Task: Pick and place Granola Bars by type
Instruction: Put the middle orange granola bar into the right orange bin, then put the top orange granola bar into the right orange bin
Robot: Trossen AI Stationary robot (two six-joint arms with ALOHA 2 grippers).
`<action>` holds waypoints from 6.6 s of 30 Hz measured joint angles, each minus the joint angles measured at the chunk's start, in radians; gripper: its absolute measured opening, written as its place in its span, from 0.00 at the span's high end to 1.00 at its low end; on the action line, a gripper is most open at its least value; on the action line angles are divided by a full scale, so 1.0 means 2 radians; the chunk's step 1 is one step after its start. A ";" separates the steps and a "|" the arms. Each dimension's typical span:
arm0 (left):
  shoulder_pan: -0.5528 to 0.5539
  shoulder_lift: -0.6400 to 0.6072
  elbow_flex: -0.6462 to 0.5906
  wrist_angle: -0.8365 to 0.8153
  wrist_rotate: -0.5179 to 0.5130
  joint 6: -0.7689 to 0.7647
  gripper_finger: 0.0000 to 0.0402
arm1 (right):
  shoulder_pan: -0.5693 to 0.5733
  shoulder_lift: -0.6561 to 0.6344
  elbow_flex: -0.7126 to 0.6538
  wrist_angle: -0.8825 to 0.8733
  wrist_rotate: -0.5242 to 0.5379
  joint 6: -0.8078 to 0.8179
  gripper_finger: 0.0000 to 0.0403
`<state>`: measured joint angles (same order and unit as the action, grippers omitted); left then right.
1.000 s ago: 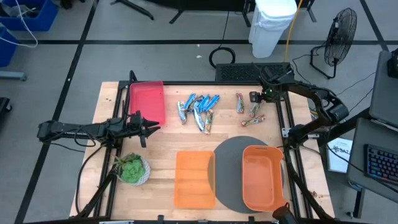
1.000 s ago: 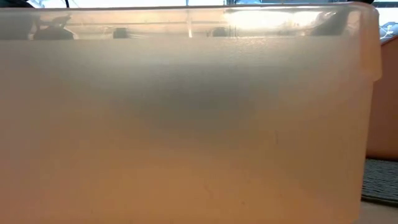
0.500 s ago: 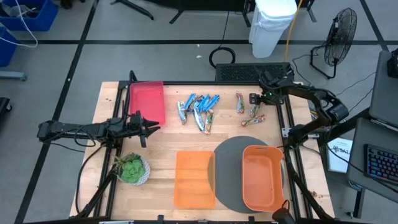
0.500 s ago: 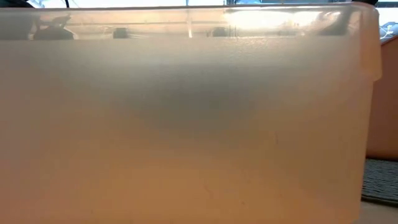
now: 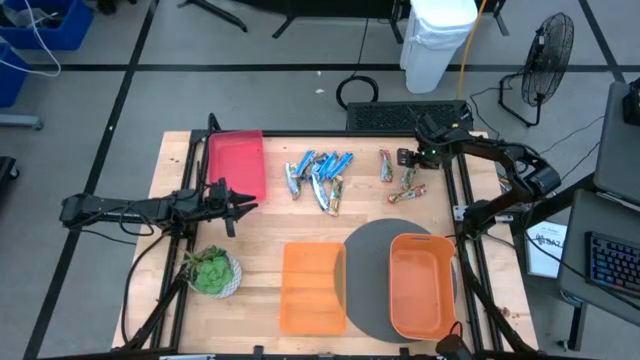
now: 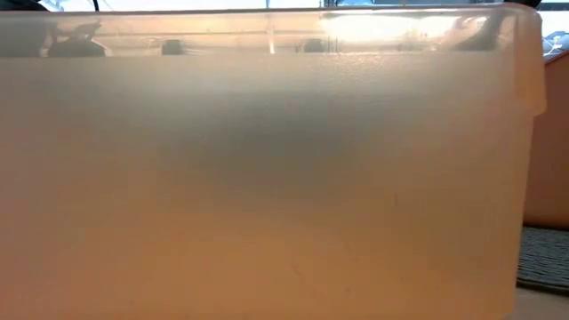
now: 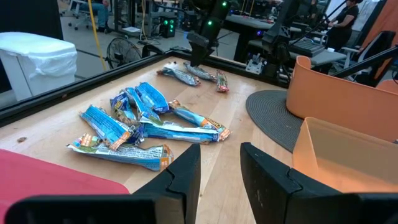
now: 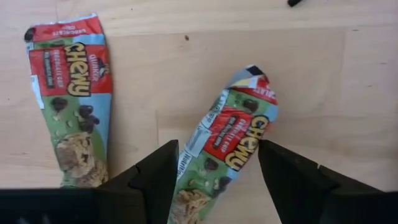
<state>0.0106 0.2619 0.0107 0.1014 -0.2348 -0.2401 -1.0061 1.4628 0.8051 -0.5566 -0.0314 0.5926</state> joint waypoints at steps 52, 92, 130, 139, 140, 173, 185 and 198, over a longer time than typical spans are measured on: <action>0.000 0.000 0.000 0.000 0.000 0.000 0.71 | 0.127 -0.220 -0.015 0.125 -0.131 -0.124 1.00; 0.000 0.000 0.000 0.000 0.000 0.000 0.71 | 0.565 -0.506 -0.097 0.142 0.000 -0.258 1.00; 0.000 0.000 0.000 0.003 0.000 0.000 0.71 | 0.634 -0.447 -0.147 0.187 -0.009 0.086 1.00; 0.000 0.000 0.000 0.003 0.000 0.000 0.71 | 0.764 -0.269 0.025 -0.038 0.107 0.181 1.00; 0.000 0.000 0.000 0.003 0.000 0.000 0.71 | 0.774 -0.251 0.038 -0.053 0.108 0.199 1.00; 0.000 0.000 0.000 0.003 0.000 0.000 0.71 | 0.814 -0.090 0.077 -0.154 0.108 0.393 0.98; 0.000 0.000 0.000 0.003 0.000 0.000 0.71 | 0.814 -0.090 0.077 -0.149 0.108 0.351 0.95; 0.000 0.000 0.000 0.003 0.000 0.000 0.71 | 0.809 -0.104 0.076 -0.060 0.089 0.264 0.70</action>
<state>0.0108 0.2616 0.0106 0.1081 -0.2348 -0.2401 0.6117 1.2554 0.9581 -0.6764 0.1466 1.1209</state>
